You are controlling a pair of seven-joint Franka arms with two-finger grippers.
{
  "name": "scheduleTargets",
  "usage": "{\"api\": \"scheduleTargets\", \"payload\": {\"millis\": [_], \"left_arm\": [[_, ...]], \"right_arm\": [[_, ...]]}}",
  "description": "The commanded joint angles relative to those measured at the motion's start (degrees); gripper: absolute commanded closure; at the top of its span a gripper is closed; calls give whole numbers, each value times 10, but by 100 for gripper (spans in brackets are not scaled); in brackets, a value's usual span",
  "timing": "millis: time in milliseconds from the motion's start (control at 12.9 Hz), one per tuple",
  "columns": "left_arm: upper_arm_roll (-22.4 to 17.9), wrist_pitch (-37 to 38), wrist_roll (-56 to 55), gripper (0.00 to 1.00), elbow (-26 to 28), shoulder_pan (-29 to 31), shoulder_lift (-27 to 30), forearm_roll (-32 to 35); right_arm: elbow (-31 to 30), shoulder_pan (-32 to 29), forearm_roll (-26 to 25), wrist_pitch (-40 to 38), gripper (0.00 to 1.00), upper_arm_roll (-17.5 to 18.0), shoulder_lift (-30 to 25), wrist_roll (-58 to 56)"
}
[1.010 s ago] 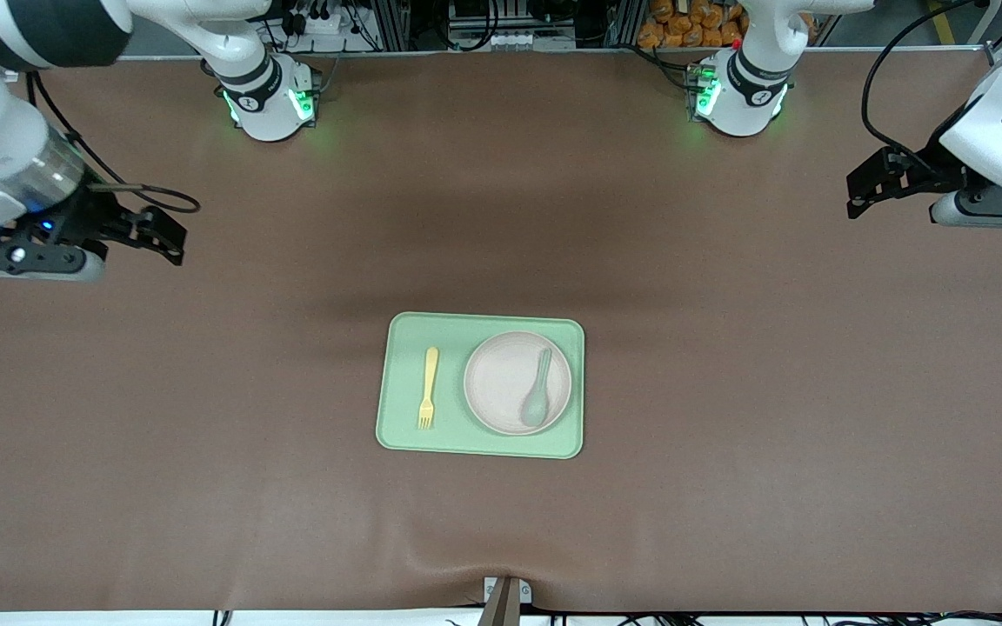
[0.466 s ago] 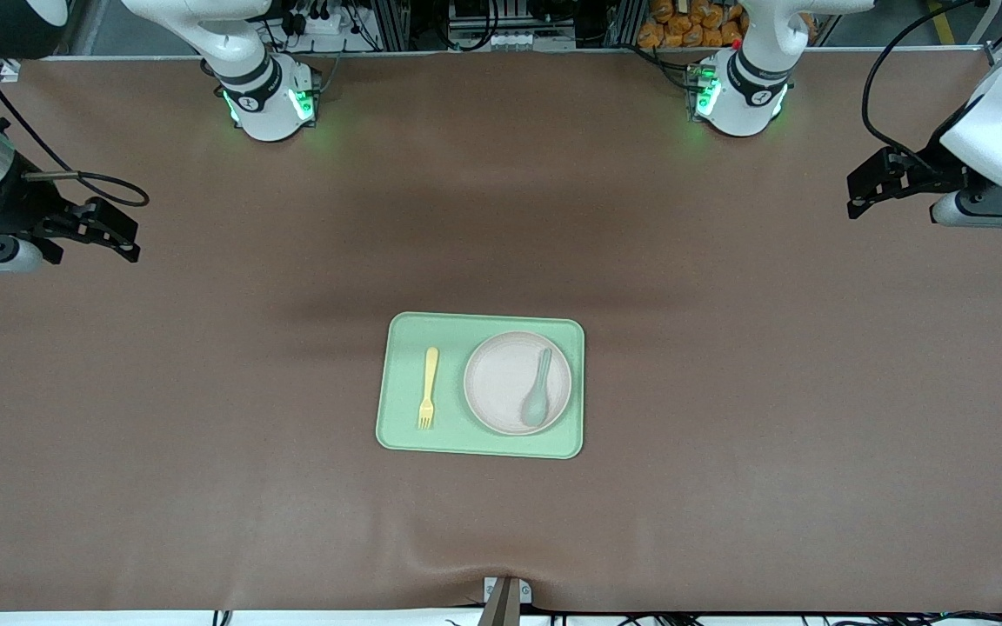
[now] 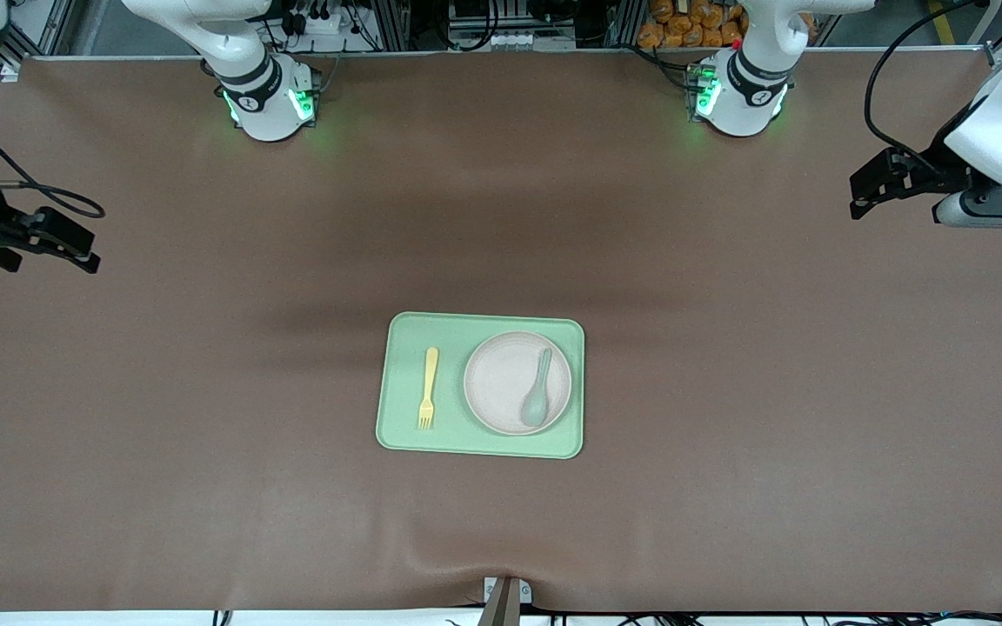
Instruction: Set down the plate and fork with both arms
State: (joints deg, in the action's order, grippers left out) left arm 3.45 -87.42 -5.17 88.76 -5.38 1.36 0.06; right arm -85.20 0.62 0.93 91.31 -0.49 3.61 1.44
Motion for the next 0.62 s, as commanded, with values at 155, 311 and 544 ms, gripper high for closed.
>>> {"api": "scheduleTargets", "payload": {"millis": [155, 311, 544], "left_arm": [[2, -3, 0, 0, 0, 3, 2, 2], [2, -3, 0, 0, 0, 3, 2, 2], [2, -3, 0, 0, 0, 3, 2, 2]], "right_arm": [[42, 9, -19, -17, 0, 2, 8, -10], [40, 10, -20, -32, 0, 4, 4, -6], [35, 6, -19, -37, 0, 4, 1, -6]]}}
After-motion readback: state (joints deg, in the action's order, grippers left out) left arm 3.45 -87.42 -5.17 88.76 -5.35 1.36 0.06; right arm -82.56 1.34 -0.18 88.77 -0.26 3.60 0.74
